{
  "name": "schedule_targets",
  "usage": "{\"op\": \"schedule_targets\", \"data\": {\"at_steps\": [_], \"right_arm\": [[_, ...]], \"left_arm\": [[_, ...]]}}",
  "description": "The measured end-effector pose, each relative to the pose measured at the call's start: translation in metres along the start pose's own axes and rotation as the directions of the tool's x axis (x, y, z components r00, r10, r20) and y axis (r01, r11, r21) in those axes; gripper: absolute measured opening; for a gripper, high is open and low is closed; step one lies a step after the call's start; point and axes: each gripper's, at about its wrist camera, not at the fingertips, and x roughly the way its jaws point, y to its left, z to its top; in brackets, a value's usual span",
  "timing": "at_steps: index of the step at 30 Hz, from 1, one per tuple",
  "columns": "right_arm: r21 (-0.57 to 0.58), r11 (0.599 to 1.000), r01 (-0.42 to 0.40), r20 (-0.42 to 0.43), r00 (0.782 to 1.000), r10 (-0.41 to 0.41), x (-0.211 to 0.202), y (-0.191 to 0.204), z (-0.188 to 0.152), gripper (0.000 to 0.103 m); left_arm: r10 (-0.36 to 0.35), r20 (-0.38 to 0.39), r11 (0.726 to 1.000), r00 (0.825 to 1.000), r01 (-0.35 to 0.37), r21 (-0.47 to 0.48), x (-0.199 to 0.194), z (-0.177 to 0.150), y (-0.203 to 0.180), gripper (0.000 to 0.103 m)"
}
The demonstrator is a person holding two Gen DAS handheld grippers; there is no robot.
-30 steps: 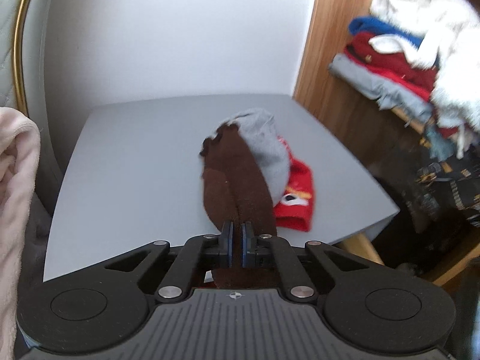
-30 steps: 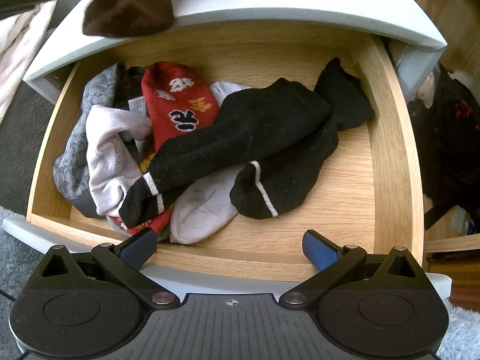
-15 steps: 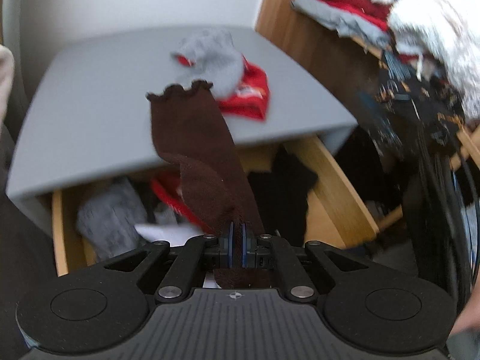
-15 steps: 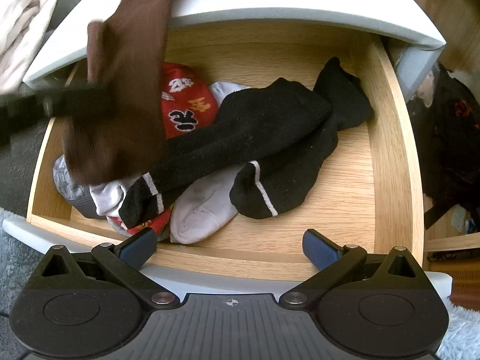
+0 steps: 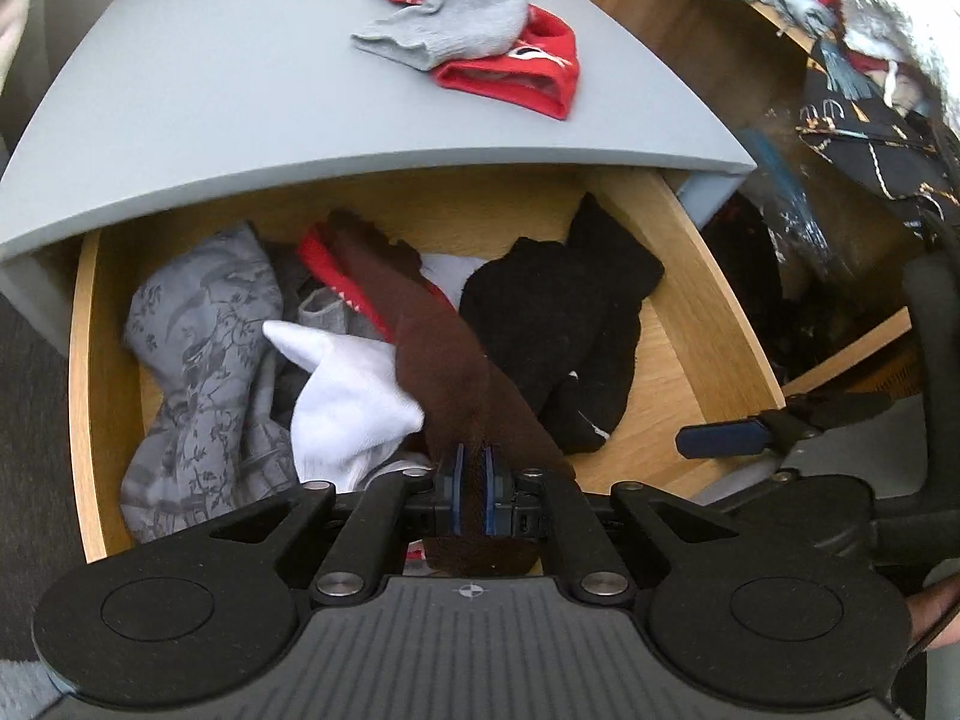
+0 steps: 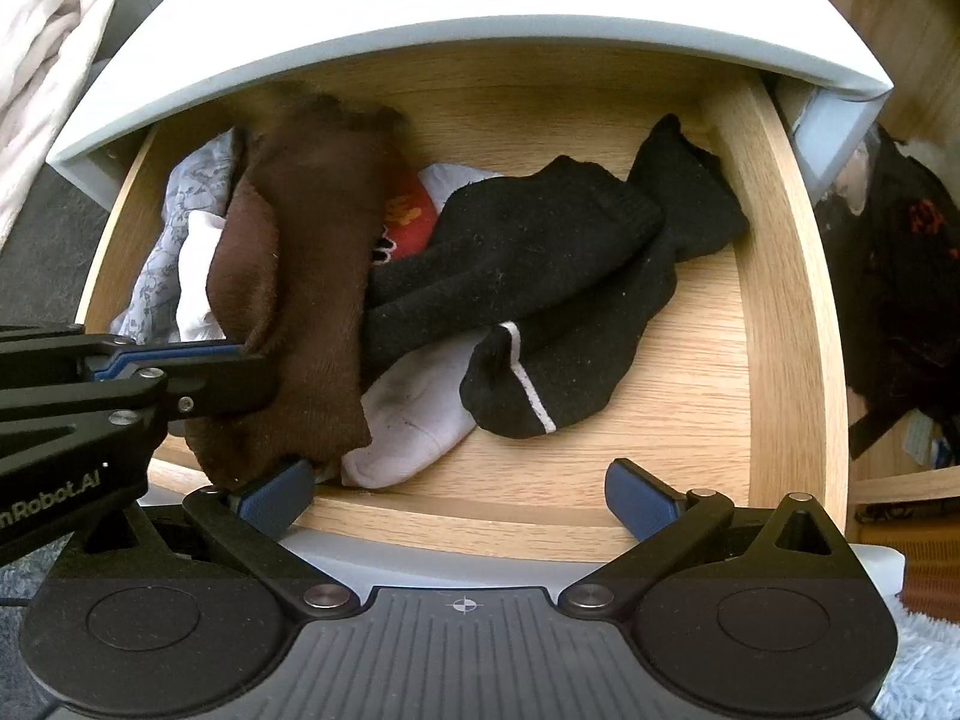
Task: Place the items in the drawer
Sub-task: 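Lower the brown sock into the drawer and open the left tool, then move the left tool to the grey sock on the nightstand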
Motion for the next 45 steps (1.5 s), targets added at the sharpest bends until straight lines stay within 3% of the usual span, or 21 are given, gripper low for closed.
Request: {"op": "schedule_targets", "data": {"at_steps": [5, 7, 9, 12, 16, 21, 26, 28, 32, 37, 40, 42, 45], "right_arm": [[0.0, 1.0, 0.0, 0.0, 1.0, 0.0, 0.0, 0.0, 0.0, 0.103], [0.0, 1.0, 0.0, 0.0, 1.0, 0.0, 0.0, -0.001, 0.0, 0.103], [0.003, 1.0, 0.0, 0.0, 1.0, 0.0, 0.0, -0.001, 0.0, 0.103], [0.004, 1.0, 0.001, 0.001, 1.0, -0.001, -0.001, 0.0, 0.0, 0.103], [0.002, 1.0, 0.004, -0.001, 1.0, -0.004, -0.001, 0.001, 0.001, 0.103], [0.001, 1.0, 0.002, -0.002, 1.0, -0.002, -0.001, 0.0, 0.001, 0.103], [-0.001, 1.0, 0.004, -0.003, 1.0, -0.004, -0.001, 0.0, 0.002, 0.103], [0.0, 1.0, 0.004, -0.003, 1.0, -0.004, -0.001, 0.0, 0.002, 0.103], [0.0, 1.0, 0.004, -0.004, 1.0, -0.004, -0.001, 0.0, 0.002, 0.103], [-0.001, 1.0, 0.005, -0.007, 1.0, -0.005, -0.001, 0.0, 0.002, 0.103], [-0.013, 1.0, 0.006, -0.007, 1.0, -0.006, 0.0, 0.002, 0.002, 0.103], [-0.015, 1.0, 0.003, -0.008, 1.0, -0.003, 0.0, 0.002, 0.002, 0.103], [-0.01, 1.0, -0.009, -0.012, 1.0, 0.009, 0.001, 0.001, 0.002, 0.103]], "left_arm": [[0.027, 0.046, 0.999, 0.999, -0.026, -0.03, 0.0, -0.004, 0.0, 0.011], [0.037, 0.062, 0.998, 0.997, -0.035, -0.047, -0.001, -0.006, 0.001, 0.019], [0.076, 0.079, 0.996, 0.994, -0.073, -0.045, -0.001, -0.007, 0.0, 0.037], [0.084, 0.121, 0.995, 0.989, -0.077, -0.062, -0.013, -0.002, 0.002, 0.038], [0.065, 0.26, 0.996, 0.963, -0.048, -0.071, -0.04, 0.013, 0.002, 0.042], [0.075, 0.369, 0.997, 0.927, -0.066, -0.039, -0.052, 0.049, -0.006, 0.042], [0.053, 0.382, 0.994, 0.923, -0.014, -0.106, -0.044, 0.096, -0.009, 0.042], [0.059, 0.373, 0.995, 0.926, -0.027, -0.091, -0.034, 0.116, -0.016, 0.042], [0.113, 0.294, 0.993, 0.949, -0.101, -0.055, -0.002, 0.142, -0.023, 0.042], [0.118, 0.278, 0.99, 0.953, -0.093, -0.102, 0.012, 0.157, -0.017, 0.042], [0.123, 0.264, 0.992, 0.957, -0.112, -0.058, 0.02, 0.164, -0.025, 0.048], [0.126, 0.261, 0.992, 0.957, -0.121, -0.033, 0.023, 0.167, -0.03, 0.058], [0.118, 0.243, 0.993, 0.963, -0.112, -0.036, 0.03, 0.173, -0.032, 0.06]]}}
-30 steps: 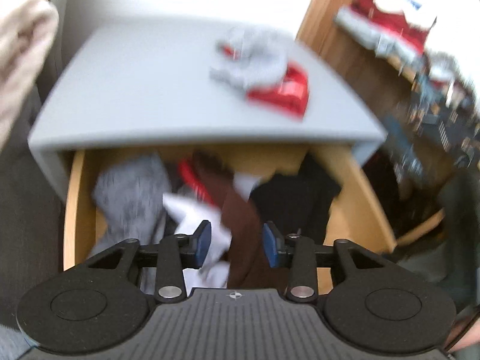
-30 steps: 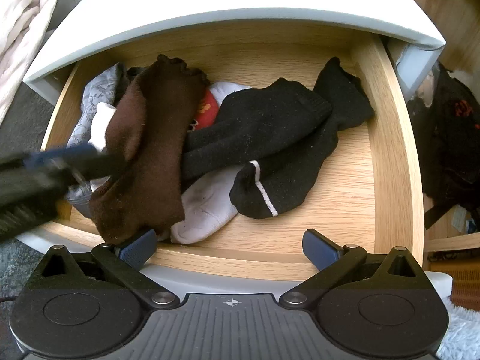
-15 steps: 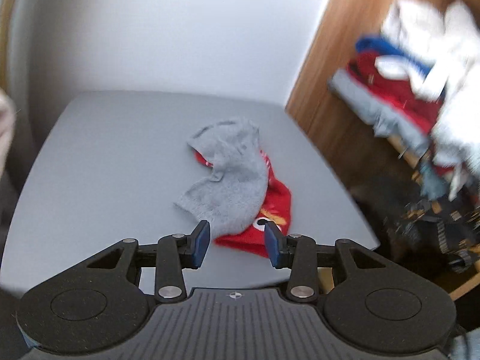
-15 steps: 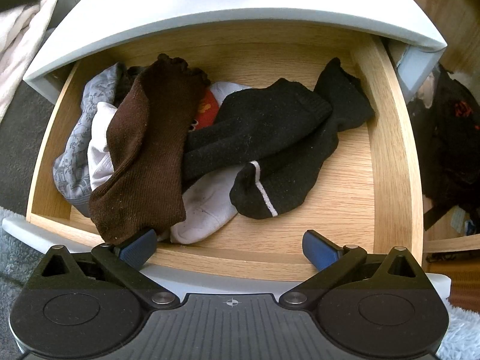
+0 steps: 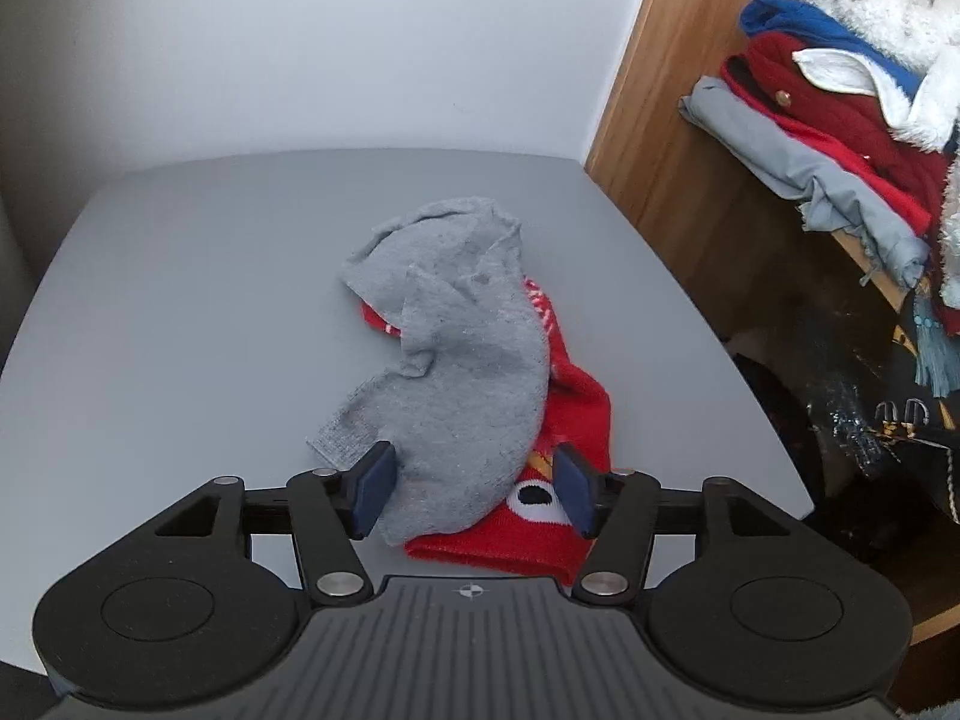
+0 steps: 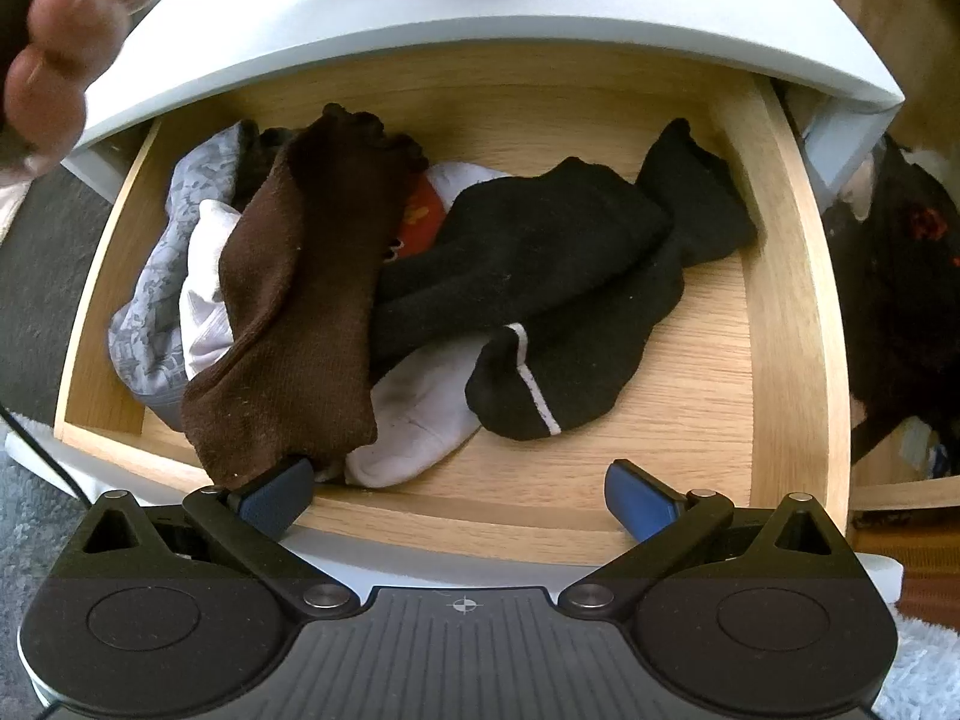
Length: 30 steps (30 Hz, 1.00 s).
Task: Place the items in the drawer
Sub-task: 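Move the left tool to the grey sock on the nightstand, then lift the grey sock with the left tool and carry it over the drawer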
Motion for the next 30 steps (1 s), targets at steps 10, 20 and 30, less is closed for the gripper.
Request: {"op": "schedule_targets", "data": {"at_steps": [10, 20, 30], "right_arm": [[0.006, 1.0, -0.016, -0.003, 1.0, 0.016, 0.002, 0.0, 0.0, 0.103], [0.0, 1.0, -0.012, 0.0, 1.0, 0.012, 0.001, 0.0, 0.0, 0.103], [-0.002, 1.0, -0.006, 0.001, 1.0, 0.006, 0.001, 0.002, 0.0, 0.103]], "left_arm": [[0.028, 0.039, 1.0, 0.999, -0.028, 0.005, -0.008, 0.005, 0.012, 0.007], [0.053, 0.135, 0.998, 0.989, -0.048, -0.042, -0.054, 0.018, 0.039, 0.007], [-0.089, 0.007, 0.996, 0.996, 0.089, -0.018, -0.083, -0.041, 0.043, 0.007]]}}
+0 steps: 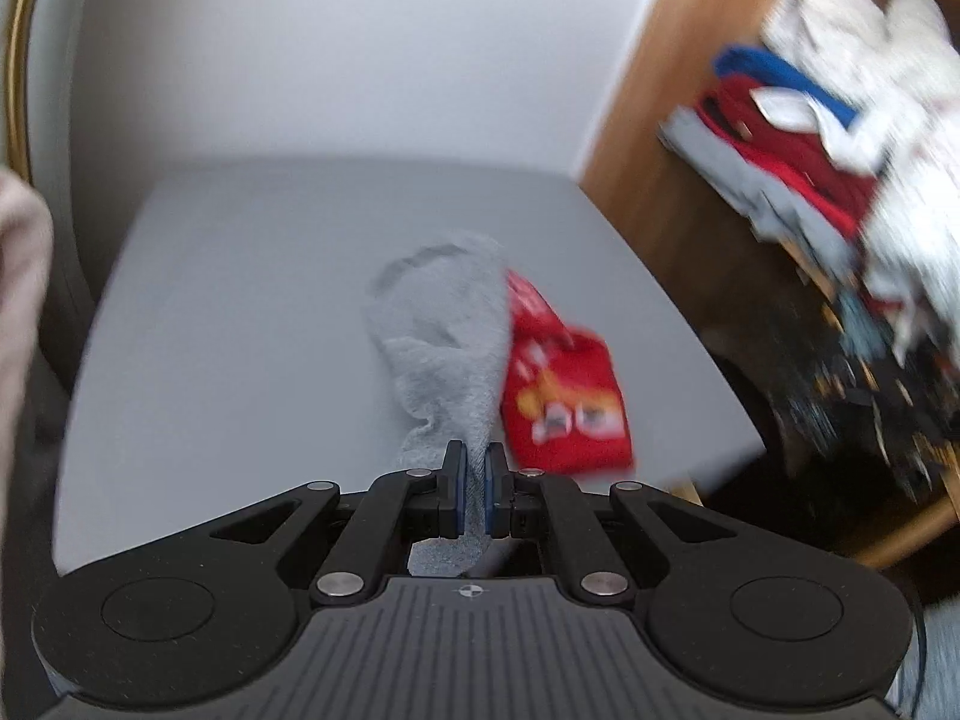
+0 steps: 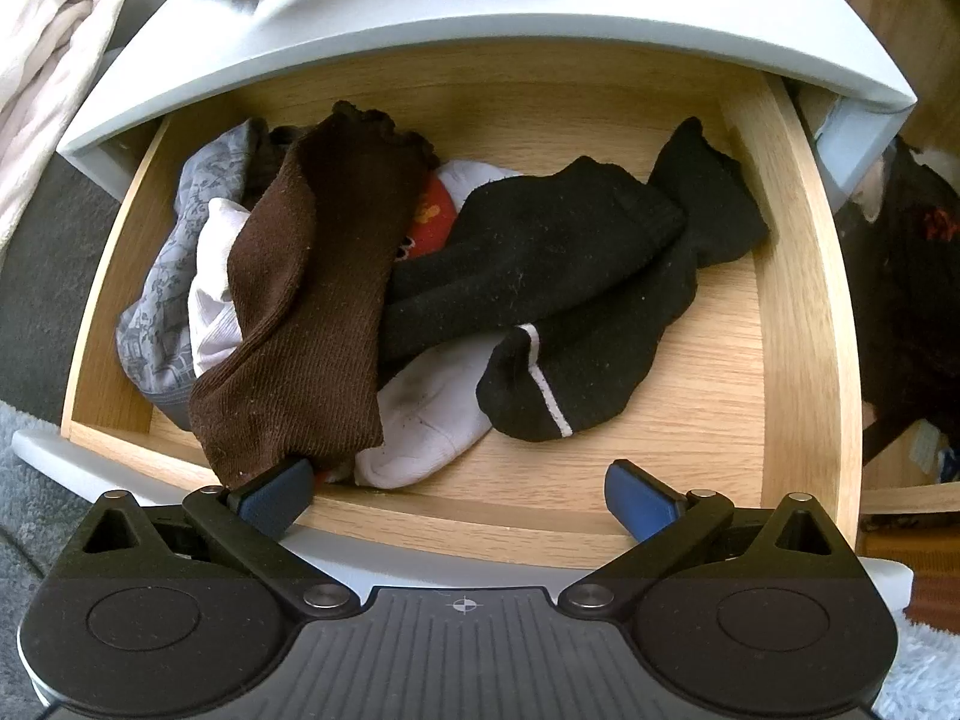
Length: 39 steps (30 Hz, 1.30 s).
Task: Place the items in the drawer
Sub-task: 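Lift the grey sock with the left tool and carry it over the drawer, then lower the grey sock into the drawer and open the left tool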
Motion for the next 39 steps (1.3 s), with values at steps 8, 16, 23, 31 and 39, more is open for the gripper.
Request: {"op": "schedule_targets", "data": {"at_steps": [8, 16, 23, 31, 39], "right_arm": [[0.01, 1.0, -0.004, -0.003, 1.0, 0.004, 0.0, -0.001, 0.0, 0.103], [0.012, 1.0, -0.004, -0.002, 1.0, 0.004, -0.001, -0.001, 0.0, 0.103], [0.012, 1.0, -0.004, -0.002, 1.0, 0.004, -0.001, -0.001, 0.0, 0.103], [0.014, 1.0, -0.003, 0.0, 1.0, 0.003, -0.001, -0.002, 0.0, 0.103], [0.013, 1.0, -0.004, -0.002, 1.0, 0.004, -0.001, -0.004, 0.0, 0.102]], "left_arm": [[-0.046, -0.028, 0.999, 0.999, 0.046, 0.016, -0.01, -0.03, -0.013, 0.007], [-0.115, -0.119, 0.993, 0.986, 0.117, 0.013, -0.015, -0.043, -0.004, 0.007], [-0.167, -0.21, 0.984, 0.963, 0.175, 0.019, 0.0, -0.056, -0.01, 0.007], [-0.128, -0.21, 0.99, 0.969, 0.137, 0.033, 0.036, -0.053, -0.02, 0.007], [-0.128, -0.267, 0.989, 0.955, 0.144, 0.041, 0.065, -0.06, -0.033, 0.007]]}}
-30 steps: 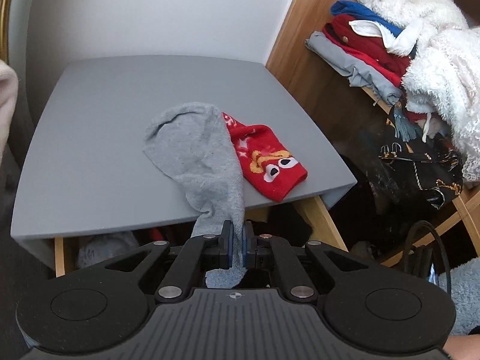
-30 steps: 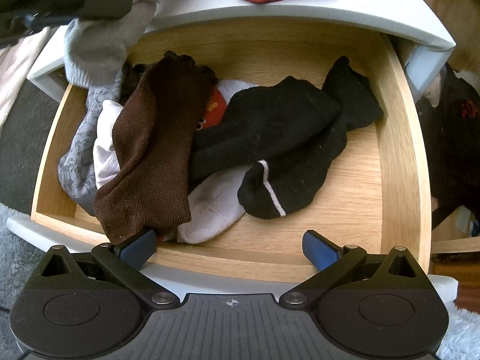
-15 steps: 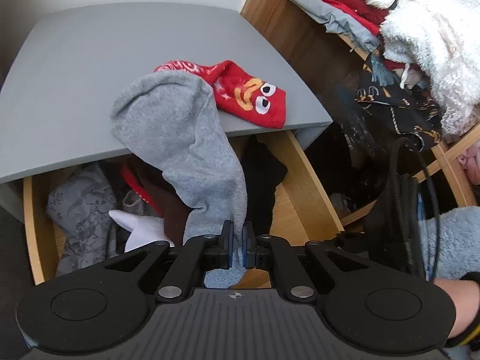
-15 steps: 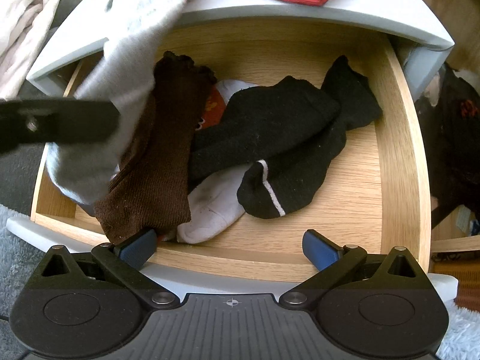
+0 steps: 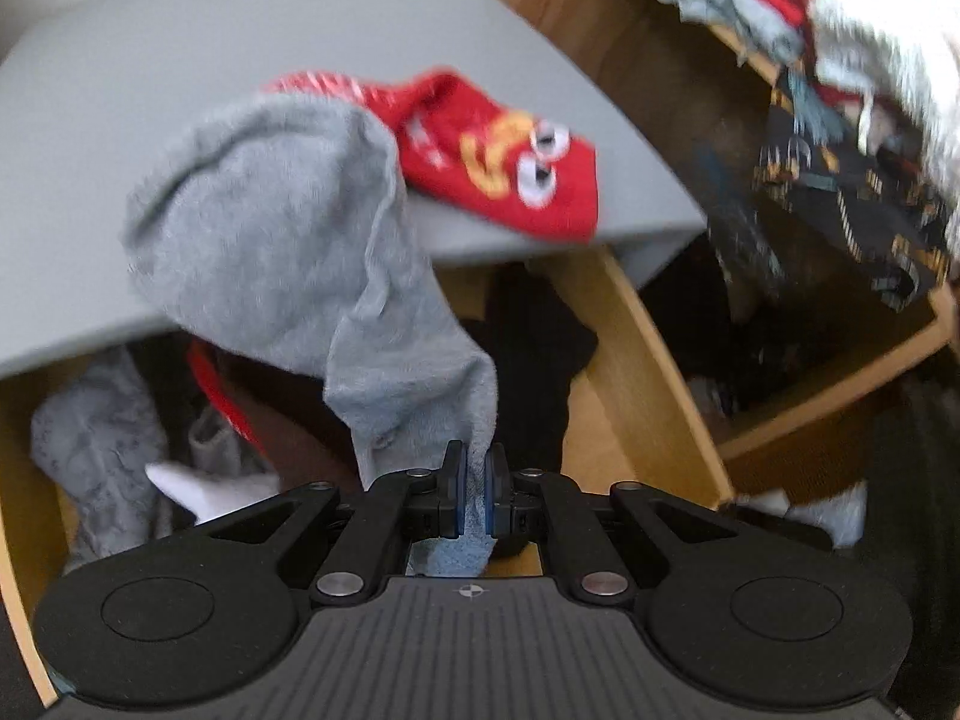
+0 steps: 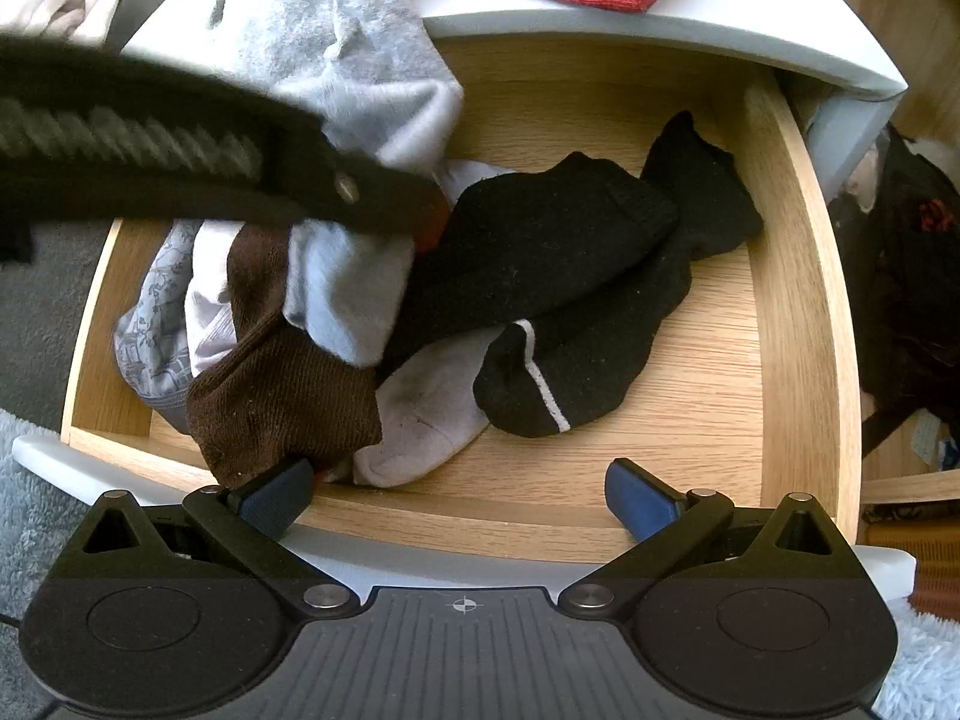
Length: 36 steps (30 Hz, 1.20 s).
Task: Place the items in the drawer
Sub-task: 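Lower the grey sock into the drawer and open the left tool, then move the left tool to the red sock with cartoon eyes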
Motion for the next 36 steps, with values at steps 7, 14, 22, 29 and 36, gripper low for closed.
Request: {"op": "schedule_targets", "data": {"at_steps": [7, 14, 22, 29, 36], "right_arm": [[-0.002, 1.0, 0.0, 0.0, 1.0, 0.0, 0.0, 0.001, 0.0, 0.102], [-0.001, 1.0, 0.0, 0.0, 1.0, 0.0, 0.0, 0.001, -0.001, 0.102], [-0.001, 1.0, 0.001, 0.001, 1.0, -0.001, 0.0, 0.001, -0.001, 0.103], [-0.001, 1.0, 0.0, 0.001, 1.0, 0.0, 0.0, 0.001, -0.001, 0.103], [0.001, 1.0, -0.001, 0.005, 1.0, 0.001, -0.001, 0.0, -0.001, 0.103]], "left_arm": [[-0.022, -0.045, 0.999, 0.999, 0.019, -0.047, 0.009, -0.02, 0.007, 0.007], [-0.02, 0.035, 0.999, 0.999, 0.021, -0.039, -0.021, -0.02, 0.013, 0.019], [0.048, 0.251, 0.996, 0.967, -0.028, -0.083, -0.075, 0.004, 0.03, 0.021], [0.036, 0.243, 0.998, 0.969, -0.022, -0.062, -0.069, 0.015, 0.026, 0.02], [0.057, 0.197, 0.997, 0.979, -0.045, -0.062, -0.033, 0.013, 0.027, 0.02]]}}
